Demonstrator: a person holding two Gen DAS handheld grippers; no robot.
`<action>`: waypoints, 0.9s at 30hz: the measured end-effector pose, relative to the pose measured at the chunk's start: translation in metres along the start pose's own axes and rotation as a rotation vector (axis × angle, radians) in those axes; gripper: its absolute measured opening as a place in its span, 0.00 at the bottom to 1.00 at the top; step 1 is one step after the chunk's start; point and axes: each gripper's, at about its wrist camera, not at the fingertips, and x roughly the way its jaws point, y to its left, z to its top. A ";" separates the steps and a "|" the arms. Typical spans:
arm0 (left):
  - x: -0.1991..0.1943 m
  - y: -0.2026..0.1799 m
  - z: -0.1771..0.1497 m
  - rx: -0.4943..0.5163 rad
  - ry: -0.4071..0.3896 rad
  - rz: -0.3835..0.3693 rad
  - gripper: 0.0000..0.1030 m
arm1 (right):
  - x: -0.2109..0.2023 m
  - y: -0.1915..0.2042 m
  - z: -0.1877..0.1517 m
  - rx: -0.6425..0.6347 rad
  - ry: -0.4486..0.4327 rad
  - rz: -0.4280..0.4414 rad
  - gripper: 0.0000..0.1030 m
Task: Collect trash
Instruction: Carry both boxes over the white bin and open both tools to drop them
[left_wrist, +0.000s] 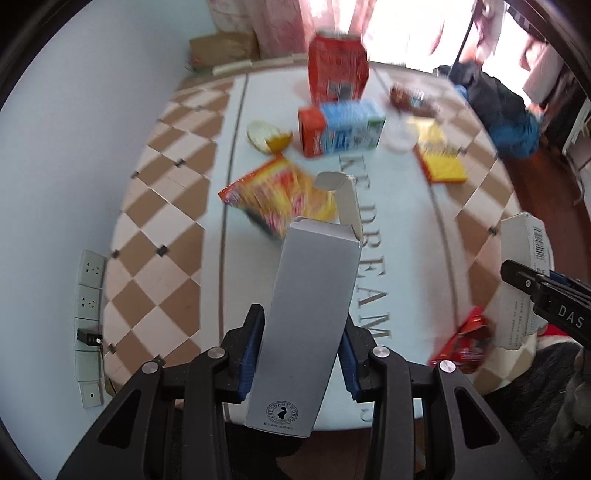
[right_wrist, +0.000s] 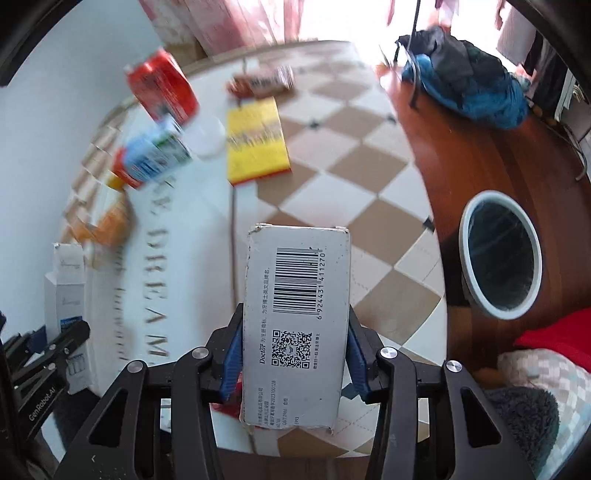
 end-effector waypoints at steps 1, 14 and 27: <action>-0.018 -0.002 0.001 -0.005 -0.022 -0.007 0.33 | -0.010 0.000 0.000 -0.004 -0.021 0.016 0.48; -0.090 -0.124 0.071 0.099 -0.187 -0.158 0.33 | -0.118 -0.073 0.005 0.102 -0.208 0.195 0.48; -0.021 -0.370 0.128 0.340 -0.015 -0.406 0.33 | -0.131 -0.323 0.007 0.399 -0.223 0.025 0.48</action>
